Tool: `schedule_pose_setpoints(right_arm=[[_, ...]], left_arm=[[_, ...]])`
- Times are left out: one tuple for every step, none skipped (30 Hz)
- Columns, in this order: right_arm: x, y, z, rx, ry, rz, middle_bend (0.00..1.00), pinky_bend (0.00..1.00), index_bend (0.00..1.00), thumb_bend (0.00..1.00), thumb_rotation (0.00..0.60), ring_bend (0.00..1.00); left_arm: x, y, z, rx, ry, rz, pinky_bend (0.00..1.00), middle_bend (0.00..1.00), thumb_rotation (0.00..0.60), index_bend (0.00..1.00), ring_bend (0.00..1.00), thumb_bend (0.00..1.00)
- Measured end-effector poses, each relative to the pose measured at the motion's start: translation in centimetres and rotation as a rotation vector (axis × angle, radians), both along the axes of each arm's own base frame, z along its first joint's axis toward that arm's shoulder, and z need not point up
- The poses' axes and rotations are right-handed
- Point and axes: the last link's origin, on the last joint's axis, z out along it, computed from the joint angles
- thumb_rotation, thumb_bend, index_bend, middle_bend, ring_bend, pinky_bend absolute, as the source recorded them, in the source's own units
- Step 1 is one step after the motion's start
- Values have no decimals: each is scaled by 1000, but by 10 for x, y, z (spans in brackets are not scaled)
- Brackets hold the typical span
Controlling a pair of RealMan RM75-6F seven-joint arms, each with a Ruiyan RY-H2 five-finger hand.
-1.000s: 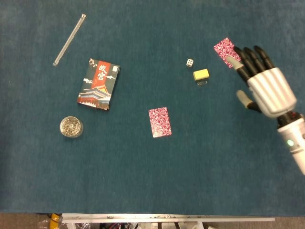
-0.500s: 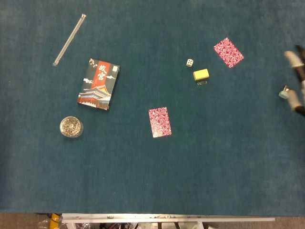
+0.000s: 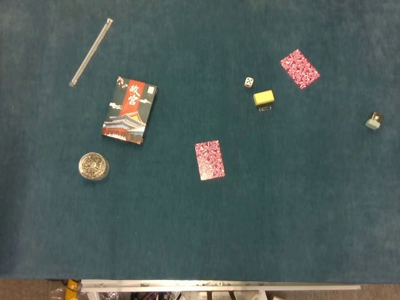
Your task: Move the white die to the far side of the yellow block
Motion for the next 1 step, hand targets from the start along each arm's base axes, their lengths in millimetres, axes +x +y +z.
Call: schedule_pose_setpoints(right_arm=[[0, 0, 0, 1, 0, 2, 74, 0, 87, 339, 600, 0]], left_arm=[[0, 0, 0, 0, 1, 1, 128, 188, 600, 231, 133, 267]])
